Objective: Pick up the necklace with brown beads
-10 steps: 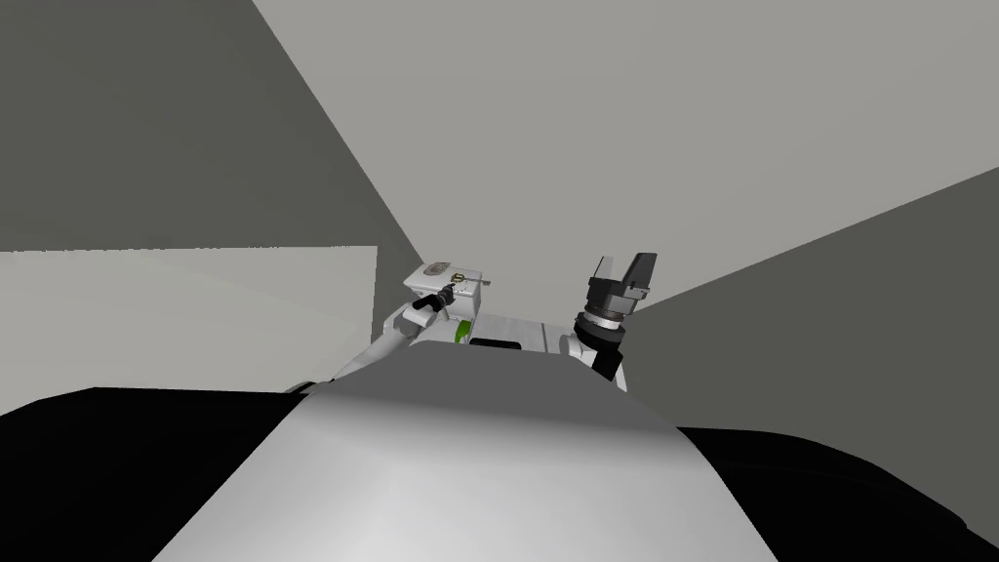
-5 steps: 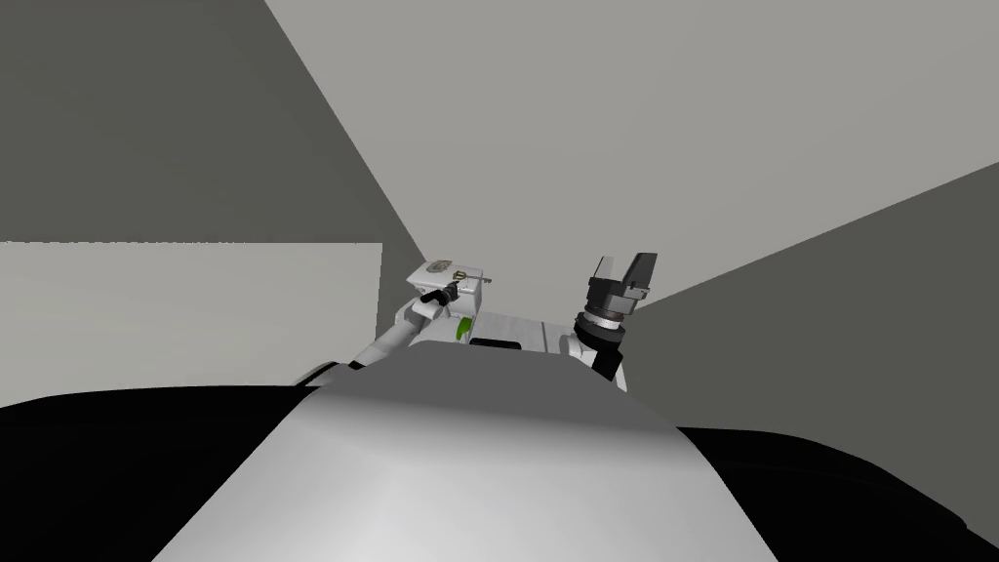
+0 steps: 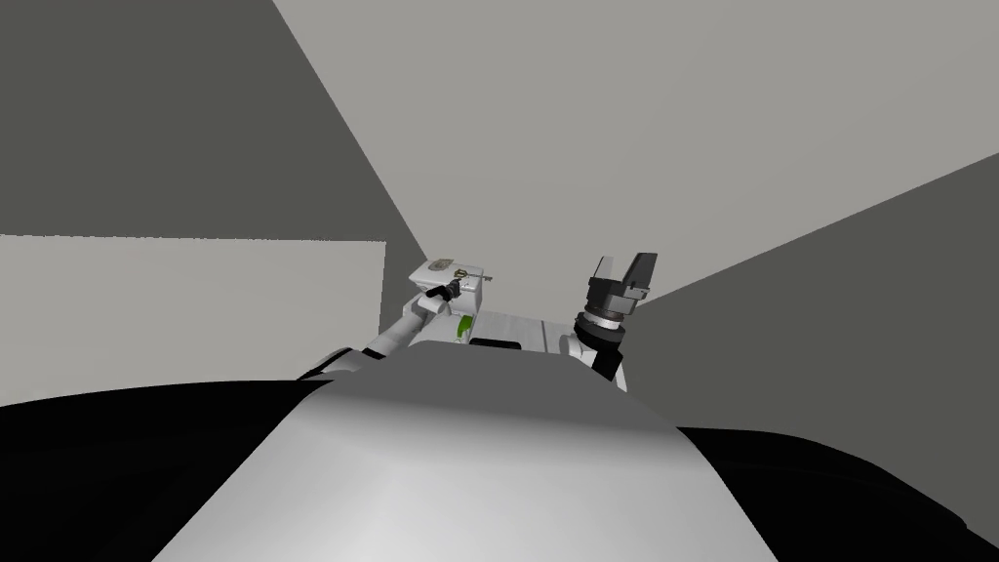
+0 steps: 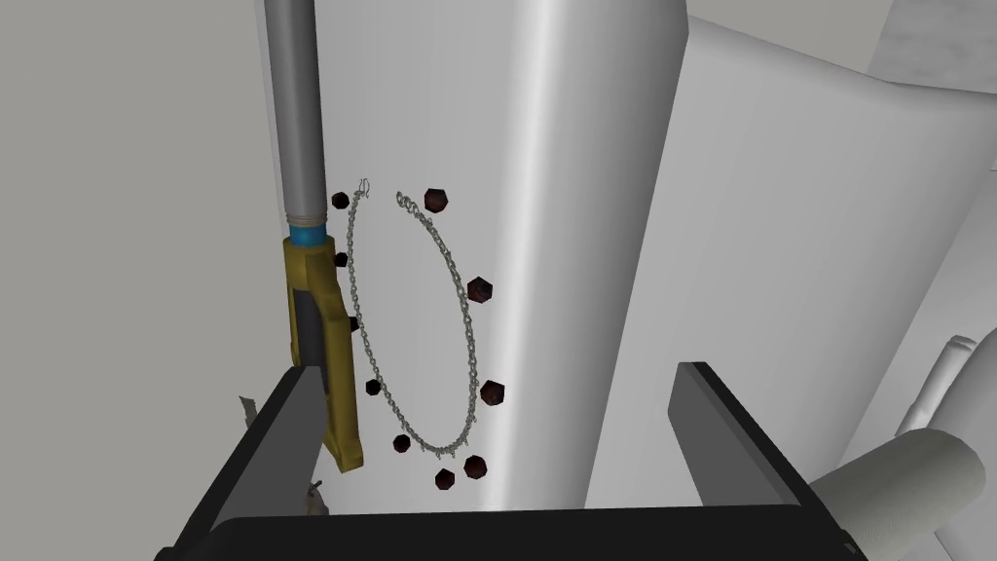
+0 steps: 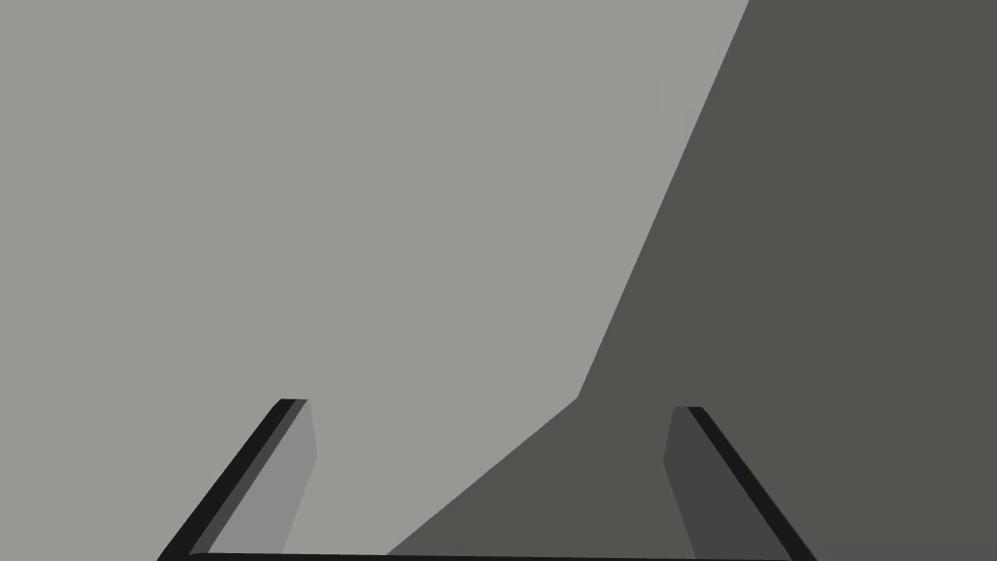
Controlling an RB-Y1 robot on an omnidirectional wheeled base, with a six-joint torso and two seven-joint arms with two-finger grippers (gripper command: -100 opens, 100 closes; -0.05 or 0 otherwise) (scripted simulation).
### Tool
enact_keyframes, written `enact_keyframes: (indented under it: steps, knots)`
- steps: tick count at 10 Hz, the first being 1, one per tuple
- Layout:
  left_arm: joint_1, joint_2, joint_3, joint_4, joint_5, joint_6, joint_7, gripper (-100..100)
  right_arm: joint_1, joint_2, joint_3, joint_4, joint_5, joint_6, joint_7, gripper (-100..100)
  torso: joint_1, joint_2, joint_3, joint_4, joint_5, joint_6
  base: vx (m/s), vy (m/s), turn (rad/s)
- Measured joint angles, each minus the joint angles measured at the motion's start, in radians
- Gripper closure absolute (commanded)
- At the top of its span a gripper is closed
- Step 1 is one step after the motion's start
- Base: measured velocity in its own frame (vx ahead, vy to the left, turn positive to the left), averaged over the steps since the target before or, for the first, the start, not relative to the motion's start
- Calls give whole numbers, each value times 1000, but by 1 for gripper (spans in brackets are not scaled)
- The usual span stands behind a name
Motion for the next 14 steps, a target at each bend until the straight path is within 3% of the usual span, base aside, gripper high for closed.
enact_keyframes:
  steps: [3, 4, 7, 10, 14]
  knots:
    - [-87, -16, -26, 93, 24, -16, -16, -100, 0, 0, 0, 0, 0, 0, 0, 0, 0, 0, 0, 0, 0, 0, -32, 0, 4]
    - [-96, -15, -26, 113, 26, -19, -17, -100, 0, 0, 0, 0, 0, 0, 0, 0, 0, -2, -1, 0, 0, 0, -40, 0, -6]
    - [-202, -31, -67, 234, 71, -47, -43, -100, 0, 0, 0, 0, 0, 0, 0, 0, 0, 0, 0, 0, 0, 1, -83, -2, 18]
    - [-262, -39, -73, 301, 73, -45, -47, -100, 0, 0, 0, 0, 0, 0, 0, 0, 1, -5, -3, -1, 0, 1, -20, 0, 2]
    - [-372, -61, -113, 431, 113, -71, -72, -100, 0, 0, 0, 0, 0, 0, 0, 0, -3, -7, -3, 2, 0, 6, -75, -4, 21]
